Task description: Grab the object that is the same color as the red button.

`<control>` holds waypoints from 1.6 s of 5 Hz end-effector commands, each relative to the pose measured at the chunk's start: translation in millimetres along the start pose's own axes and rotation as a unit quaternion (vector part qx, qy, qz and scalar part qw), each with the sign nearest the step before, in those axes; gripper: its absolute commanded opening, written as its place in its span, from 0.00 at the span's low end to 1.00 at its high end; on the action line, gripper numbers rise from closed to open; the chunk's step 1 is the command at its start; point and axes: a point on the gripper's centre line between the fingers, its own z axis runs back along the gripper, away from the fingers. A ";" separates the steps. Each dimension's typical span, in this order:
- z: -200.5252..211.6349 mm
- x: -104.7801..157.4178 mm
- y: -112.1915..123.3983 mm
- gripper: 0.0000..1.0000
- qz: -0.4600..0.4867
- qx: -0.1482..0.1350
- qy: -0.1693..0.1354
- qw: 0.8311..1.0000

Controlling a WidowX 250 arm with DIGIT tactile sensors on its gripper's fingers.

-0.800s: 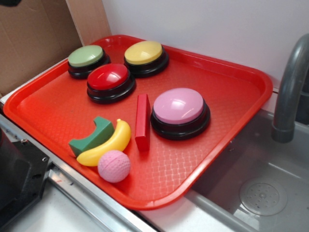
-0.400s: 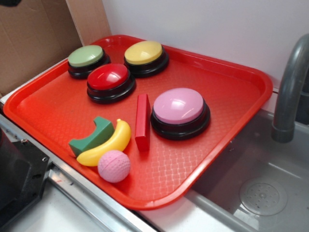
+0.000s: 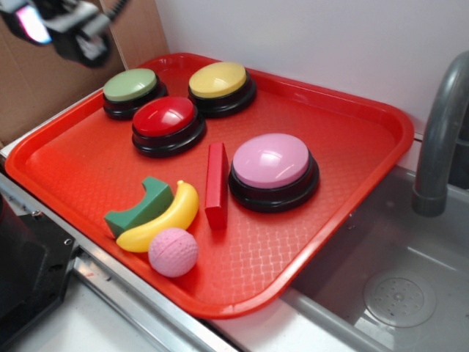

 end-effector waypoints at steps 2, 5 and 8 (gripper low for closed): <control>-83.3 34.4 -34.3 1.00 -0.027 -0.061 -0.054 0.996; -122.7 36.8 -57.1 1.00 -0.045 -0.039 -0.018 0.998; -141.0 34.8 -66.9 1.00 -0.046 -0.041 -0.010 0.998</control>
